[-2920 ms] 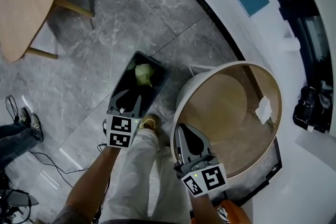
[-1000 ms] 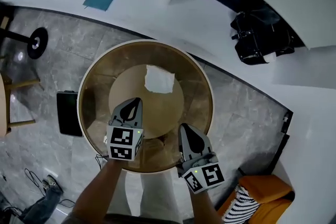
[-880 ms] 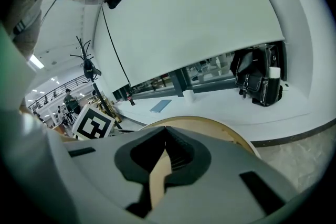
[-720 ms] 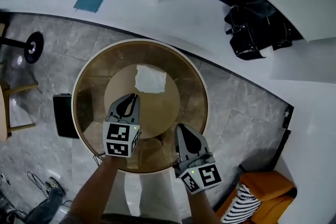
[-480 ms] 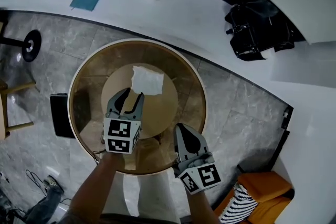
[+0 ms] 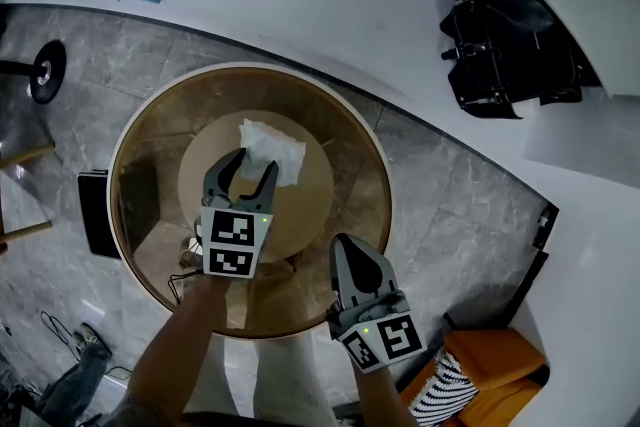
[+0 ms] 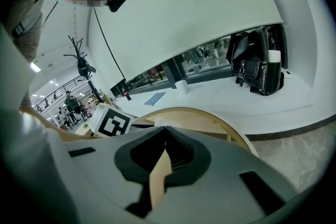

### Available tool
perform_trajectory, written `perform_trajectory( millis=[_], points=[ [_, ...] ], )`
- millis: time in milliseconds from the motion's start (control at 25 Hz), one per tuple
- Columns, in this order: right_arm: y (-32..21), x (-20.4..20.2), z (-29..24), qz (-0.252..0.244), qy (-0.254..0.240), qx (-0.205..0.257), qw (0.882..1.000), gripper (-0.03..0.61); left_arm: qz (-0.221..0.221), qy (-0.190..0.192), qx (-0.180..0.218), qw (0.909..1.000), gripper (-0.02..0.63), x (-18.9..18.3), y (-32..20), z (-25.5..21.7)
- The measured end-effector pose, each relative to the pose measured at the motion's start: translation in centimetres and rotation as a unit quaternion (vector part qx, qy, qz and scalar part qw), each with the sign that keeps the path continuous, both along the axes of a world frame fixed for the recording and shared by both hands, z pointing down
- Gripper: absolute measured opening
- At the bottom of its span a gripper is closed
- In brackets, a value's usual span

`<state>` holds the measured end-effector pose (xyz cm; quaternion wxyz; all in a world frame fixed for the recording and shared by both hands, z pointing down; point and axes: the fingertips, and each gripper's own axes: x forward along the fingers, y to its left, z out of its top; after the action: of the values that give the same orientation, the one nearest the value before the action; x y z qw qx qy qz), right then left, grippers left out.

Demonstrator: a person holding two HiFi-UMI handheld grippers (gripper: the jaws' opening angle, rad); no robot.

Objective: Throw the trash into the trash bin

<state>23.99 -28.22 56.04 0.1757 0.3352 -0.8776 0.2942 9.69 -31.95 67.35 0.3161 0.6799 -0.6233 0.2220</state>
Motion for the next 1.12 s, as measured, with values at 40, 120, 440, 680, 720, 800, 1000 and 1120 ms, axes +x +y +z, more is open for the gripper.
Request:
perform_trajectory(
  millis=[40, 120, 440, 680, 720, 800, 1000, 1120],
  points=[
    [-0.1, 0.0, 0.4, -0.001, 0.001, -0.002, 1.000, 0.018, 0.000, -0.001, -0.002, 1.0000, 0.212, 0.0, -0.1, 0.4],
    [-0.2, -0.1, 0.9, -0.001, 0.001, -0.006, 1.000, 0.018, -0.001, -0.003, -0.007, 1.0000, 0.212, 0.0, -0.3, 1.1],
    [-0.8, 0.4, 1.1, 0.000, 0.000, -0.010, 1.000, 0.018, -0.015, -0.009, -0.015, 0.9997, 0.212, 0.1, -0.3, 1.7],
    [-0.4, 0.1, 1.3, -0.001, 0.000, -0.011, 1.000, 0.018, -0.029, -0.023, -0.021, 0.9991, 0.135, -1.0, -0.2, 1.9],
    [-0.3, 0.0, 1.3, -0.002, 0.000, -0.012, 1.000, 0.018, -0.031, -0.021, -0.023, 0.9990, 0.105, -1.2, -0.1, 1.9],
    [0.1, -0.3, 1.4, -0.004, 0.001, -0.013, 1.000, 0.018, -0.030, -0.007, -0.029, 0.9991, 0.048, -1.2, 0.3, 1.9],
    [0.9, -1.5, 1.1, -0.011, 0.000, -0.010, 1.000, 0.018, -0.025, 0.018, -0.037, 0.9989, 0.037, -1.2, 1.8, 1.7],
    [1.4, -2.5, 0.8, -0.018, -0.002, -0.008, 1.000, 0.018, -0.028, 0.023, -0.038, 0.9986, 0.037, -1.7, 2.8, 1.4]
  ],
)
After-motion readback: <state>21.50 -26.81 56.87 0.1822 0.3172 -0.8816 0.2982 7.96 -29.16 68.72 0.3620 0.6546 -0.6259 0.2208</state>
